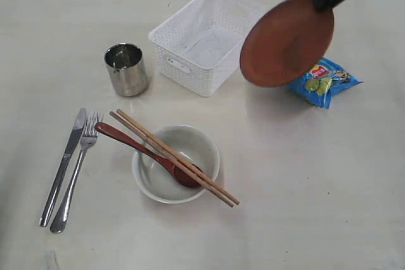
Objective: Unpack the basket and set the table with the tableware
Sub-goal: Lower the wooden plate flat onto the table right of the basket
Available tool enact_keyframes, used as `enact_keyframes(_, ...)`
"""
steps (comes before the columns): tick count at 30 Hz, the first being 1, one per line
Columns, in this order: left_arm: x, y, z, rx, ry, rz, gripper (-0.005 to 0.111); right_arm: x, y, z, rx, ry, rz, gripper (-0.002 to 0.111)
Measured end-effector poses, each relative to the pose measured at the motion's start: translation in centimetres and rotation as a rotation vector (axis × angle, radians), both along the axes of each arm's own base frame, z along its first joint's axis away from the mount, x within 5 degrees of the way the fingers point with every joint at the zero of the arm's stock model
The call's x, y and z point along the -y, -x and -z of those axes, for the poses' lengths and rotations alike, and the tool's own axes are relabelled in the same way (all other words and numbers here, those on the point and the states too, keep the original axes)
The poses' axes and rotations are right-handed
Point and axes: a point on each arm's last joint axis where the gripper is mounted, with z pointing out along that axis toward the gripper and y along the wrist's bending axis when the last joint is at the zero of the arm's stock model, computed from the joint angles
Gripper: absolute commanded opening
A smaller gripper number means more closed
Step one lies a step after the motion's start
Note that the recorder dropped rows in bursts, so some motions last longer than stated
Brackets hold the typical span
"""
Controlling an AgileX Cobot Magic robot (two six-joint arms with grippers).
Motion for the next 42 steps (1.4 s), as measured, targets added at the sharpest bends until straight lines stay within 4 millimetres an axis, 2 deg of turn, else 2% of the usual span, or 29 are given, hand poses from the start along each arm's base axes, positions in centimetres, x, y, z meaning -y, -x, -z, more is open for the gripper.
enact_keyframes(4,0.0,0.0,0.0,0.000,0.000,0.000,0.000,0.0,0.5,4.3,-0.044,-0.009,0.015,0.000)
enact_keyframes(7,0.0,0.0,0.0,0.000,0.000,0.000,0.000,-0.6,0.2,7.0,-0.058,-0.067,0.030,0.000)
enact_keyframes(11,0.0,0.0,0.0,0.000,0.000,0.000,0.000,-1.7,-0.8,9.6,-0.091,-0.157,0.030,0.000)
enact_keyframes(15,0.0,0.0,0.0,0.000,0.000,0.000,0.000,-2.0,-1.4,11.5,-0.118,-0.158,0.023,0.000)
enact_keyframes(33,0.0,0.0,0.0,0.000,0.000,0.000,0.000,-2.4,-4.1,14.8,0.002,-0.185,0.096,0.000)
enact_keyframes(42,0.0,0.0,0.0,0.000,0.000,0.000,0.000,-3.5,-6.0,14.9,0.055,-0.233,0.123,0.000)
